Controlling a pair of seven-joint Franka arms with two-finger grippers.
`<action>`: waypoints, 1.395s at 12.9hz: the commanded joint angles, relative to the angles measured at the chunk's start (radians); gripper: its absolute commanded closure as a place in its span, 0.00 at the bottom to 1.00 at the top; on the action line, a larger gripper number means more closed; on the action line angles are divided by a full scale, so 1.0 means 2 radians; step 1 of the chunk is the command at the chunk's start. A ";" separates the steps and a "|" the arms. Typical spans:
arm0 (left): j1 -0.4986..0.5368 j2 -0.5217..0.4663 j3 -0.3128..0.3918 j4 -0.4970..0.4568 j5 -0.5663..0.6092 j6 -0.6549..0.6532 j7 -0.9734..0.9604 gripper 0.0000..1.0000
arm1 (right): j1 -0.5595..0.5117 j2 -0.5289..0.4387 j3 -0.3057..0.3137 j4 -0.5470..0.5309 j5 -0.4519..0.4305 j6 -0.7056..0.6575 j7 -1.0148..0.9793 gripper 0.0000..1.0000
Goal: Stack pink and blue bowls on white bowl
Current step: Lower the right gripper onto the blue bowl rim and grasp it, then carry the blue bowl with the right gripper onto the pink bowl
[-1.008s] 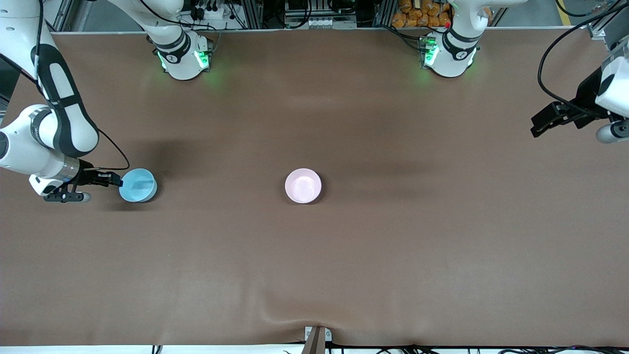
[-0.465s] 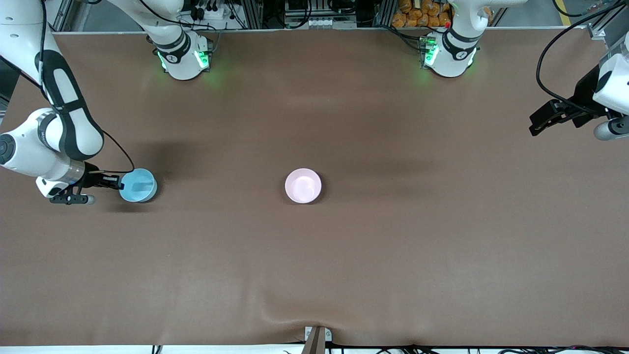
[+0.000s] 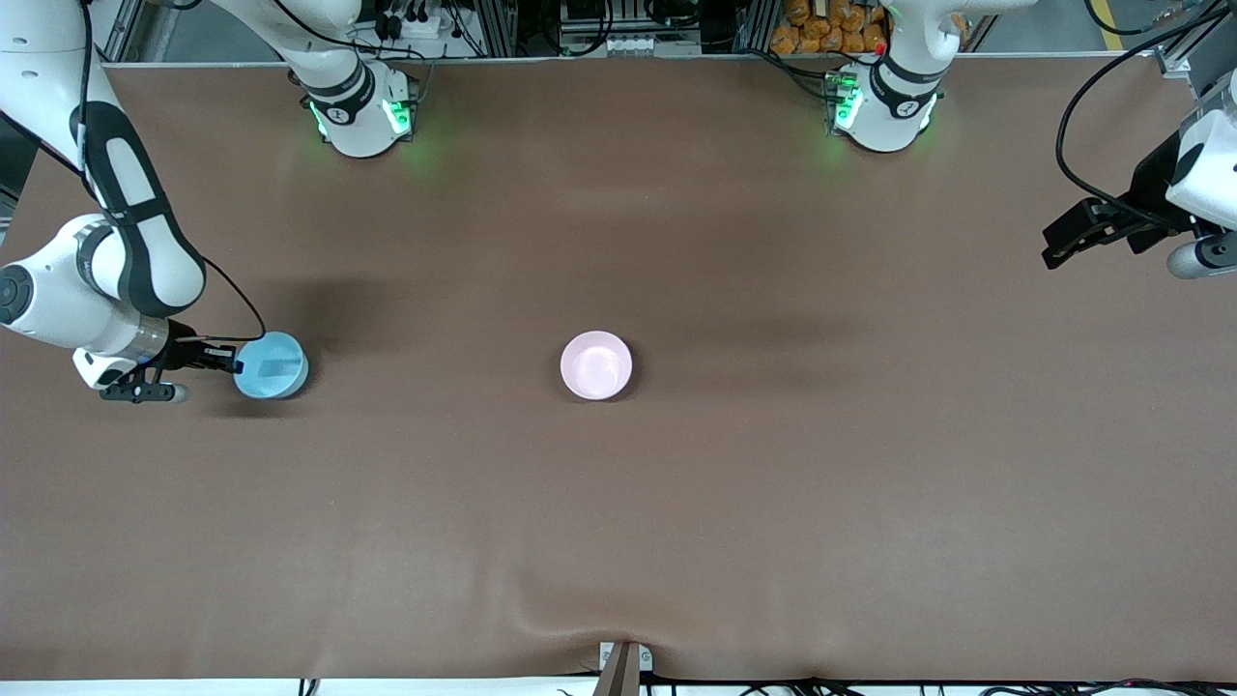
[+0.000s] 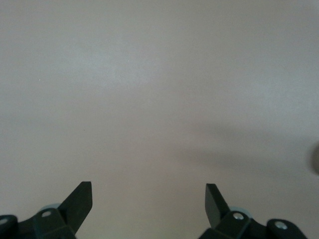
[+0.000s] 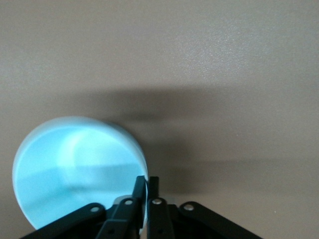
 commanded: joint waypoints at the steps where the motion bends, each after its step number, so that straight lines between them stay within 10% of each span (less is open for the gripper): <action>1: 0.001 -0.003 0.003 -0.004 -0.010 0.008 0.013 0.00 | -0.001 -0.002 0.001 -0.003 0.010 0.008 -0.026 1.00; 8: 0.001 -0.004 0.003 -0.006 -0.012 0.008 0.014 0.00 | 0.041 -0.046 0.002 0.054 0.038 -0.139 0.060 1.00; 18: 0.002 -0.010 0.003 -0.015 -0.012 0.007 0.014 0.00 | 0.249 -0.079 0.037 0.126 0.038 -0.174 0.520 1.00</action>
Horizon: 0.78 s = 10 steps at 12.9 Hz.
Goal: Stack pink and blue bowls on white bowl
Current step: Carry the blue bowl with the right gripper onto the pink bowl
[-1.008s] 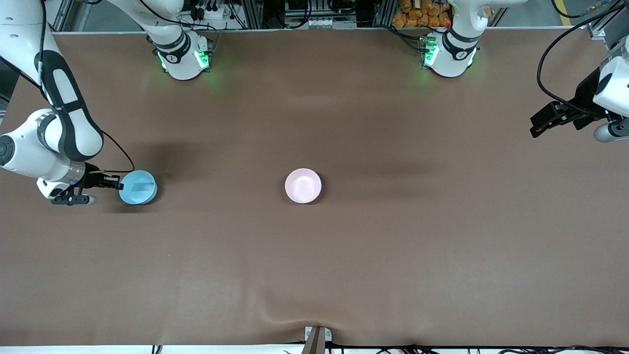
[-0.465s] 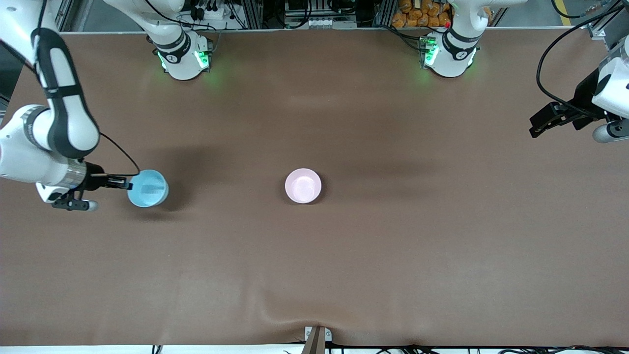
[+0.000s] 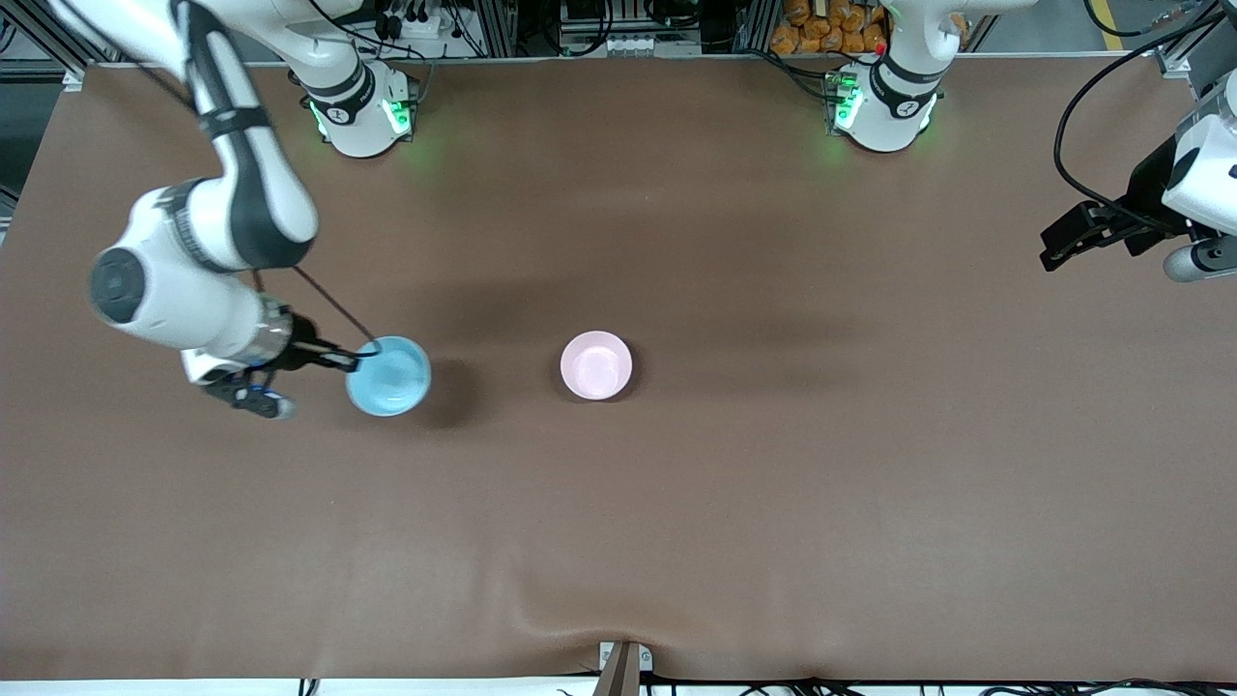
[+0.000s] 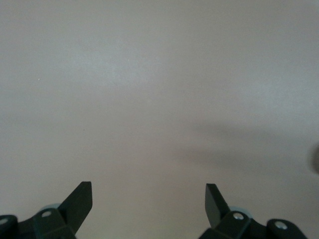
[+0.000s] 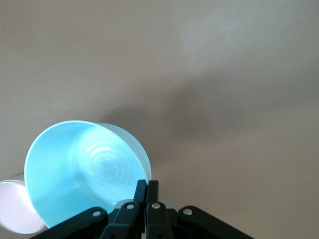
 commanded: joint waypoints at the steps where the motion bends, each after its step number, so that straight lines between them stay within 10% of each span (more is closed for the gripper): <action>1: 0.001 -0.011 0.002 -0.011 -0.012 0.004 0.014 0.00 | 0.023 0.000 0.022 0.023 0.006 -0.009 0.101 1.00; 10: 0.010 -0.011 0.004 -0.008 -0.012 0.007 0.026 0.00 | 0.142 0.075 0.055 0.036 -0.001 0.115 0.311 1.00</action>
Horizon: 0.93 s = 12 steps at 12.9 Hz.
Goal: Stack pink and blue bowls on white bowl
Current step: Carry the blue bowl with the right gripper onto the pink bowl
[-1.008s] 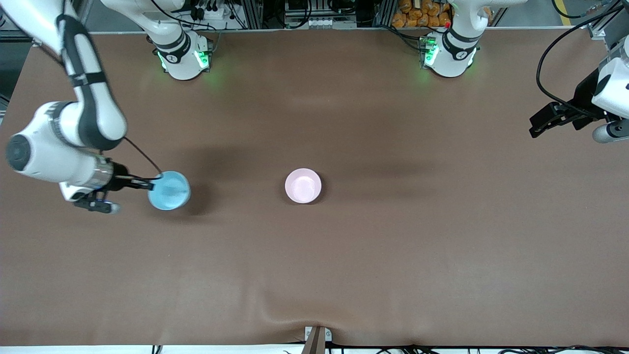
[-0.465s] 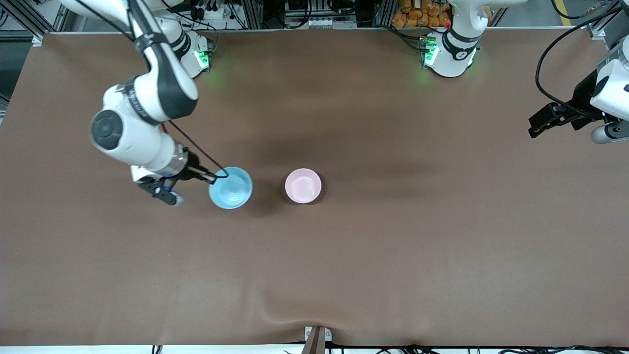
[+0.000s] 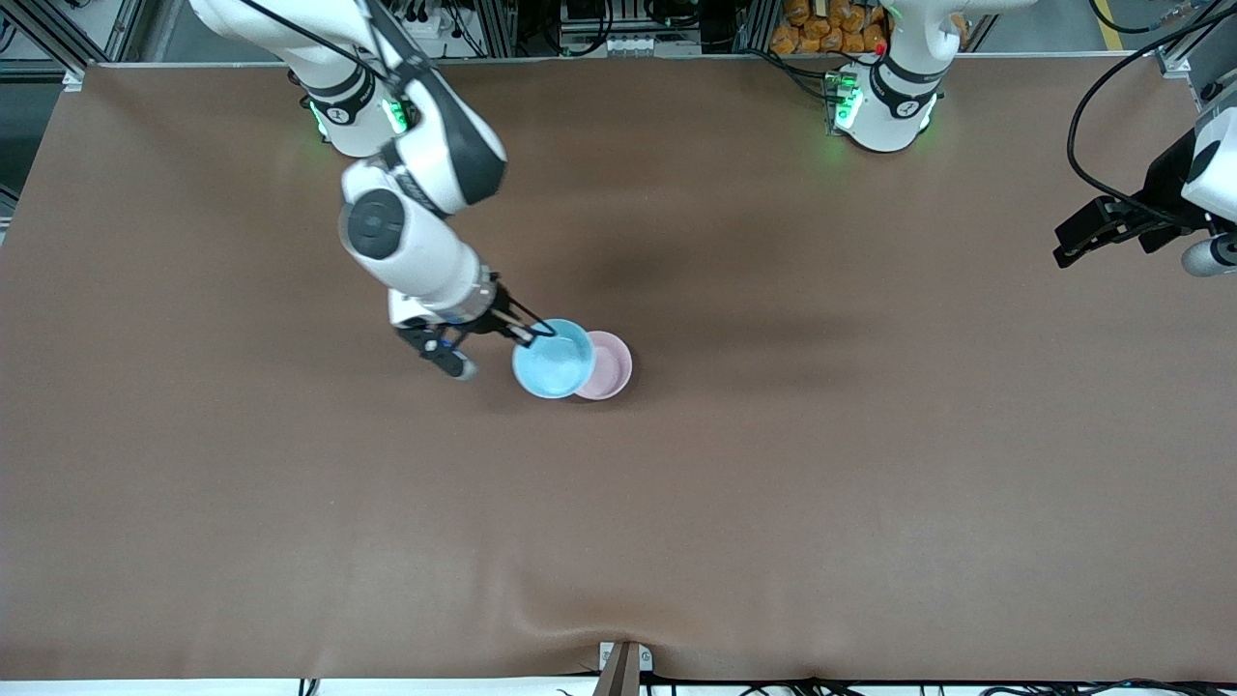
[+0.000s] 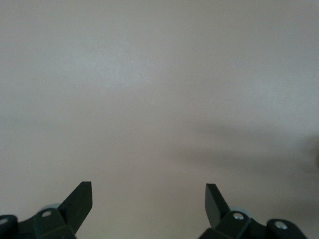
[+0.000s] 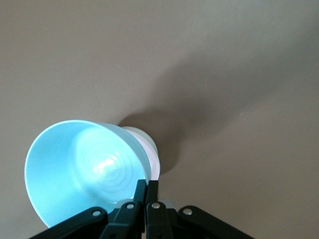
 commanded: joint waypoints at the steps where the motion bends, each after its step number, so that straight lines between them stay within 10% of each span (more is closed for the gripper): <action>1: 0.002 -0.006 0.000 -0.005 -0.013 0.007 0.011 0.00 | 0.018 0.016 -0.002 0.013 -0.001 0.007 0.030 1.00; 12: -0.004 -0.004 -0.001 -0.002 -0.033 0.017 0.019 0.00 | 0.048 0.068 -0.005 0.010 -0.028 0.064 0.066 1.00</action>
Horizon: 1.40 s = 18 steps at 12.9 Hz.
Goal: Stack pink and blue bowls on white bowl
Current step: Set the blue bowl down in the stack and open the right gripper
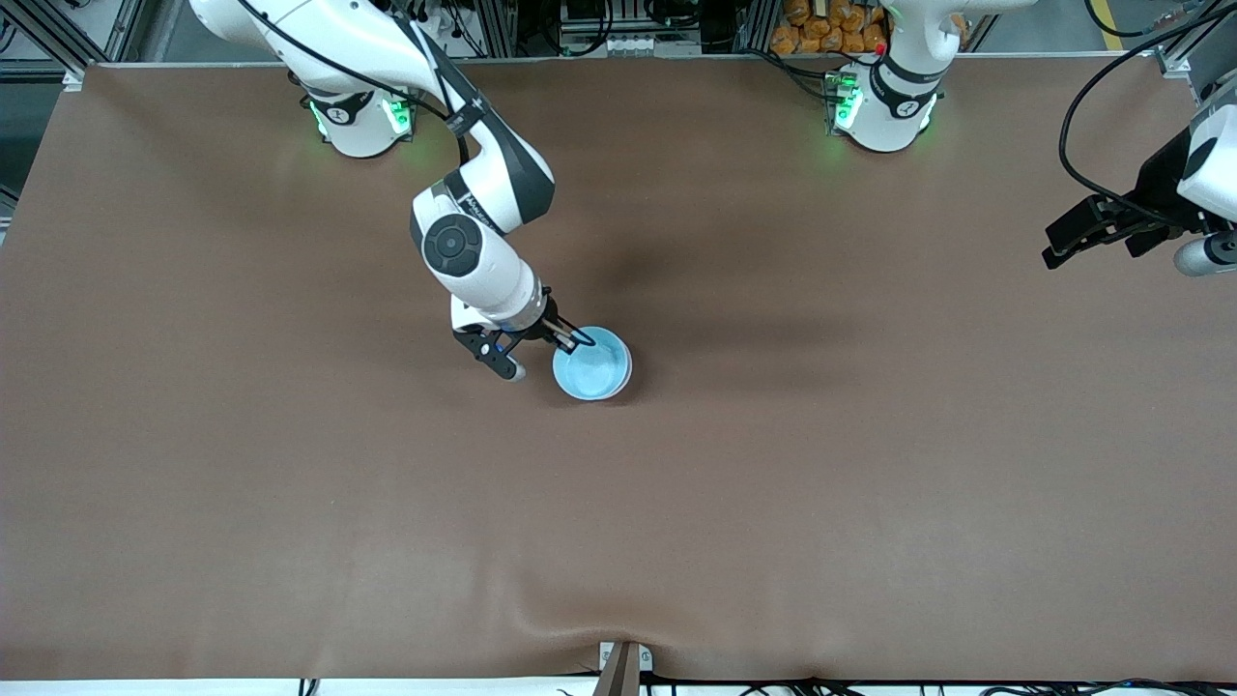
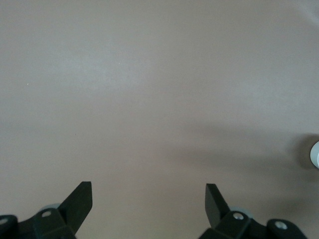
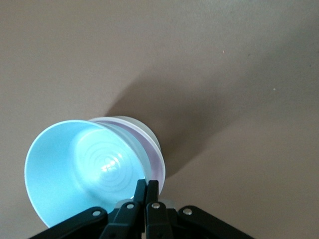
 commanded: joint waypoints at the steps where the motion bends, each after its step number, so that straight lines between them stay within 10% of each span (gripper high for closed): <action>1: -0.003 -0.004 -0.002 -0.002 -0.010 0.007 0.013 0.00 | 0.013 0.010 -0.004 0.009 -0.023 0.007 0.029 1.00; 8: -0.004 -0.002 -0.005 -0.003 -0.010 0.005 0.019 0.00 | 0.012 0.018 -0.006 0.011 -0.034 0.006 0.031 0.88; 9: -0.002 -0.002 -0.005 -0.002 -0.010 0.004 0.019 0.00 | 0.012 0.017 -0.006 0.012 -0.034 0.006 0.032 0.37; 12: 0.002 -0.002 -0.002 -0.002 -0.010 -0.001 0.020 0.00 | 0.011 0.013 -0.008 0.026 -0.035 -0.008 0.044 0.00; 18: 0.002 0.003 -0.002 -0.001 -0.011 0.002 0.019 0.00 | -0.031 0.011 -0.021 0.186 -0.056 -0.207 0.025 0.00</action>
